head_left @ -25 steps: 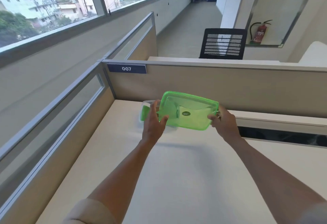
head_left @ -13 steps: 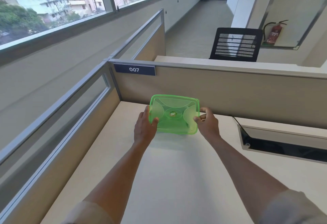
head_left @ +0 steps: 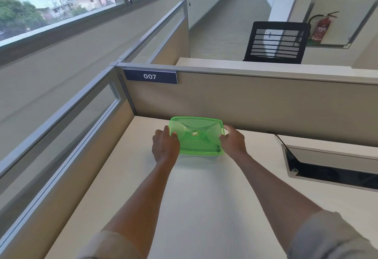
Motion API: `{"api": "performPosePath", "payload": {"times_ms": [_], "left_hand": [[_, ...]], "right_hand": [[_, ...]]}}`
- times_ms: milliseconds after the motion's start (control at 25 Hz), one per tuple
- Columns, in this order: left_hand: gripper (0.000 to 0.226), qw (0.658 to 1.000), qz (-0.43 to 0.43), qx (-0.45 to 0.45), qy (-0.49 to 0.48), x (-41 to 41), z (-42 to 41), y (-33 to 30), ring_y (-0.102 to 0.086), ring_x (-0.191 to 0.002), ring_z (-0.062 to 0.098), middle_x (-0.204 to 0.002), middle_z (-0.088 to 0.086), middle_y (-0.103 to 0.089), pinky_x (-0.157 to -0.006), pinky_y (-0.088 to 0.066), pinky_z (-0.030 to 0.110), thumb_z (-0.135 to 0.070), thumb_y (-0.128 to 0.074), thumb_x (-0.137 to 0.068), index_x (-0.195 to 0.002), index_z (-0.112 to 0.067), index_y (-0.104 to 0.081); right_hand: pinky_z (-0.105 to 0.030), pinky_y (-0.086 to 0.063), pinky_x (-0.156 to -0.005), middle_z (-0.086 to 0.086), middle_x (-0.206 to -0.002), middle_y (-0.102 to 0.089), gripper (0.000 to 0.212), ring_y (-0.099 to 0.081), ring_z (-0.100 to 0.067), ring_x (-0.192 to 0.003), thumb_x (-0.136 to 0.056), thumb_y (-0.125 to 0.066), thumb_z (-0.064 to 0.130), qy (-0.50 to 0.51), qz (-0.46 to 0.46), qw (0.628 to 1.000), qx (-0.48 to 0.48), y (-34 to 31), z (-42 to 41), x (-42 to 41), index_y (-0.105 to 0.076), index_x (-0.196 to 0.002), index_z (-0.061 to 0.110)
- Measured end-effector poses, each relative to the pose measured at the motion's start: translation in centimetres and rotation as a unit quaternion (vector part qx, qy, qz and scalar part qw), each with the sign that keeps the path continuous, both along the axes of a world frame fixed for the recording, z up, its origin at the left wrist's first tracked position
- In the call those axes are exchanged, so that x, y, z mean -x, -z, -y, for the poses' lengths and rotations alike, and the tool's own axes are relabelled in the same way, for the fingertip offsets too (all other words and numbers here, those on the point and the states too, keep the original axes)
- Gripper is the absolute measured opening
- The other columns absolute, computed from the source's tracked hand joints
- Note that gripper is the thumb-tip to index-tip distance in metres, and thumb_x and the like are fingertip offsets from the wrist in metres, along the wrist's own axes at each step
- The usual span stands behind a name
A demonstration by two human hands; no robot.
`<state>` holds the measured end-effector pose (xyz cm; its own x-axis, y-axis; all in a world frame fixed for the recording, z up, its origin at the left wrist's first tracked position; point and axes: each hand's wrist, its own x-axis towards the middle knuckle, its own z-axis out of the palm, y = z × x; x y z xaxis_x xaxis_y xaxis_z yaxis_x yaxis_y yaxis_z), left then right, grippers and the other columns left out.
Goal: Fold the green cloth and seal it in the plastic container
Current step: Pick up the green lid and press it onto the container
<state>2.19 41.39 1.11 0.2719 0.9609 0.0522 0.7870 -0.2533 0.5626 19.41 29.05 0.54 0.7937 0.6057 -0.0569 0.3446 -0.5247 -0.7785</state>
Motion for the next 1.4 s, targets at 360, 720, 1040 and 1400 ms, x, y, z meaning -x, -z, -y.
{"api": "performPosePath", "payload": {"times_ms": [360, 720, 1040, 1400], "left_hand": [[0.033, 0.998, -0.056, 0.014, -0.001, -0.2, -0.1, 0.8, -0.052, -0.11, 0.033, -0.12, 0.013, -0.053, -0.078, -0.044, 0.041, -0.028, -0.038, -0.1, -0.127, -0.013, -0.05], [0.05, 0.994, -0.099, -0.002, 0.052, 0.2, 0.3, 1.3, -0.06, -0.09, 0.038, -0.114, 0.014, -0.05, -0.067, -0.039, 0.037, -0.031, -0.026, -0.103, -0.152, -0.035, -0.019], [0.053, 0.99, -0.12, -0.005, 0.072, 0.1, 0.3, 1.3, -0.062, -0.09, 0.04, -0.114, 0.016, -0.049, -0.068, -0.039, 0.039, -0.027, -0.024, -0.103, -0.155, -0.032, -0.012], [0.055, 0.986, -0.137, -0.008, 0.092, 0.1, 0.0, 1.4, -0.06, -0.096, 0.04, -0.116, 0.017, -0.053, -0.071, -0.04, 0.041, -0.027, -0.024, -0.103, -0.155, -0.027, -0.007]], "right_hand": [[-0.04, -0.045, -0.09, -0.017, -0.114, -0.059, 0.049, -0.053, -0.035, -0.112, -0.092, -0.054, 0.019, -0.031, 0.039, 0.998, 0.05, 0.9, -0.6, 0.1, -0.045, -0.14, 0.018], [-0.039, -0.044, -0.079, -0.019, -0.109, -0.06, 0.06, -0.057, -0.039, -0.103, -0.095, -0.035, 0.016, -0.079, 0.099, 0.98, 0.151, 0.4, -1.0, 0.8, -0.019, -0.152, 0.023], [-0.039, -0.041, -0.069, -0.019, -0.101, -0.066, 0.059, -0.063, -0.04, -0.093, -0.1, -0.031, 0.02, -0.078, 0.152, 0.968, 0.182, 0.5, -0.5, 2.4, -0.006, -0.154, 0.016], [-0.037, -0.039, -0.069, -0.018, -0.102, -0.067, 0.058, -0.063, -0.038, -0.093, -0.103, -0.028, 0.025, -0.082, 0.162, 0.962, 0.204, 0.3, -0.6, 2.5, -0.003, -0.154, 0.017]]}}
